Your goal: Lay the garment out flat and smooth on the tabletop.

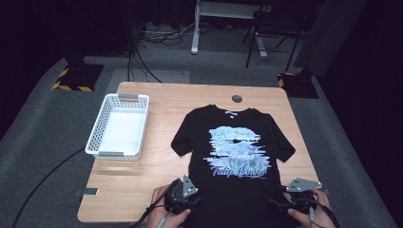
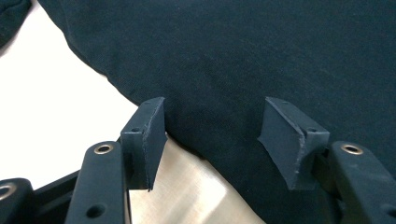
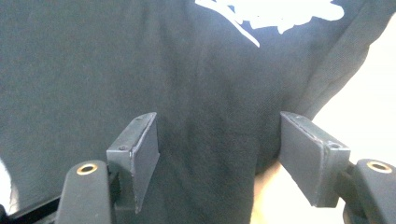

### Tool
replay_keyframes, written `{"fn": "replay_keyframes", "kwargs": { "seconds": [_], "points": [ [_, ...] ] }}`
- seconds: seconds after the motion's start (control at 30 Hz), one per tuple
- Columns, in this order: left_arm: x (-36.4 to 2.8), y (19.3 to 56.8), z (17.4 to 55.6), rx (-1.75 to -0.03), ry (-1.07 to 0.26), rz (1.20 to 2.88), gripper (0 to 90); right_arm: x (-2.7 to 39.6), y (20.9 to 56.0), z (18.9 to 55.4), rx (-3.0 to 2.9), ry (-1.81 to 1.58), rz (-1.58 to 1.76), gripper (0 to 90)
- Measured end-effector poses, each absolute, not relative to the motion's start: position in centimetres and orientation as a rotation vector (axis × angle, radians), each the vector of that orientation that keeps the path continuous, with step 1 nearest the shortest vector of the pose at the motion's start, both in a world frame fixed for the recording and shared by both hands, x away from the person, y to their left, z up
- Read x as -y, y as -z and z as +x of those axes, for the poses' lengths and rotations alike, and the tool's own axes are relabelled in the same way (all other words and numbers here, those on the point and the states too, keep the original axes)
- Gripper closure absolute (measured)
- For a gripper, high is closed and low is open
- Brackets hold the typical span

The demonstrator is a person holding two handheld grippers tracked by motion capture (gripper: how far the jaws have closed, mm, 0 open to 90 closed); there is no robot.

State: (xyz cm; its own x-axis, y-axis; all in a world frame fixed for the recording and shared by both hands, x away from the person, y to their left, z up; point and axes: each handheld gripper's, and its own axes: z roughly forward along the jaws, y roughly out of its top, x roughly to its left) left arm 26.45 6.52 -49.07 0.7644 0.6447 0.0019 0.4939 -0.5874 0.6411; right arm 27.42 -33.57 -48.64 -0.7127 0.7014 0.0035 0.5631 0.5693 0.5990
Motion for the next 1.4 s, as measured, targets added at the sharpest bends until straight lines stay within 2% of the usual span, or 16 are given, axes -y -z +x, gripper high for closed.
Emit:
{"fn": "replay_keyframes", "kwargs": {
  "seconds": [0.13,0.3,0.53,0.7,0.87,1.23,1.3,1.4],
  "points": [
    [-6.6,48.1,27.1,-0.852,-0.329,2.273,38.1,33.8,47.6,27.6,-2.540,-0.899,1.076,30.2],
    [-6.4,47.8,29.7,-0.903,-0.408,2.251,35.7,33.5,47.0,30.2,-2.452,-0.967,1.107,27.4],
    [-4.8,48.4,33.6,-0.957,-0.375,2.261,35.5,31.4,47.3,35.4,-2.432,-0.988,1.090,25.4],
    [-4.0,49.4,34.1,-0.916,-0.370,2.279,31.4,30.5,48.8,37.8,-2.467,-0.956,1.116,24.1],
    [-4.3,49.9,32.5,-0.876,-0.373,2.237,31.5,30.8,49.6,36.5,-2.450,-0.959,1.074,23.5],
    [-3.5,49.8,28.1,-0.775,-0.306,2.282,31.2,32.1,49.1,32.0,-2.530,-0.899,1.071,23.6],
    [-3.3,49.6,27.7,-0.759,-0.289,2.308,29.2,32.1,48.5,32.0,-2.579,-0.851,1.090,28.6],
    [-3.3,48.9,27.6,-0.750,-0.294,2.316,28.7,31.5,47.8,33.0,-2.534,-0.911,1.100,26.1]
  ]
}}
